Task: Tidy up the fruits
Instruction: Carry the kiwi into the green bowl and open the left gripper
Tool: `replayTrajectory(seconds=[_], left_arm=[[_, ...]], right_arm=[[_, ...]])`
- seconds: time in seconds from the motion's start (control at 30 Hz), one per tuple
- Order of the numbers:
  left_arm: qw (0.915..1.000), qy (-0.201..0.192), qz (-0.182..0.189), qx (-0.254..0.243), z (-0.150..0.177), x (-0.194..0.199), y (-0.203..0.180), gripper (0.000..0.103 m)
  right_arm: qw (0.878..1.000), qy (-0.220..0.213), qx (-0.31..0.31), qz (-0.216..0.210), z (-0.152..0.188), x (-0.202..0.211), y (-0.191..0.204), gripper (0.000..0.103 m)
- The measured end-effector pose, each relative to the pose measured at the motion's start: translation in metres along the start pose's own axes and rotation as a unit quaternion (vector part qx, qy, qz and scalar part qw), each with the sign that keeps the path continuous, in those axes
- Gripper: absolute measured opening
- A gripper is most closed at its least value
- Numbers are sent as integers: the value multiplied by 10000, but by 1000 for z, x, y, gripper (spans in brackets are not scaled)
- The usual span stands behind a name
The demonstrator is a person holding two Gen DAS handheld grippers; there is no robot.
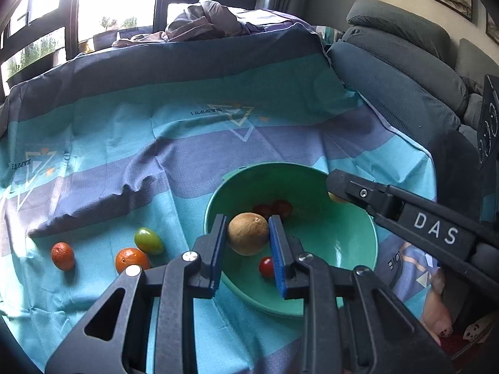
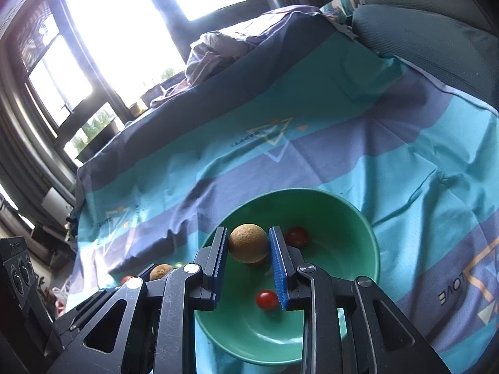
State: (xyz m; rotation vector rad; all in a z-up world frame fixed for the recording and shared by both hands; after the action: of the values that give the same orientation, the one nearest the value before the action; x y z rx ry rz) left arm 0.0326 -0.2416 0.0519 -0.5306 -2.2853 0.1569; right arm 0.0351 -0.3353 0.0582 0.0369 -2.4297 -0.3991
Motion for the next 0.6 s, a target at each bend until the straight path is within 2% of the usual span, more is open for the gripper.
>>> replayTrajectory(seconds=[0.6], left_arm=[[9979,579,299,-60,17,-36,-23,27]], right_arm=[[9985,410,-222,285,13,-16,-29,29]])
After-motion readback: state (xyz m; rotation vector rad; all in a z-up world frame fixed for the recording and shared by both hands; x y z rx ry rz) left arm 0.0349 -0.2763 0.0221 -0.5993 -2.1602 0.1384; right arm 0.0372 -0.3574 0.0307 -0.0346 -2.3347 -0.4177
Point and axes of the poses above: each gripper's, at about its wrist camera, not at the fingertips, and x roughly against the way its jaws point, y to its left, z to its underside, the point moved 10 cm from there along -x, roughly the way its jaws point, and after that the axes turned 9 degrees about x, right-handed, at the moved point
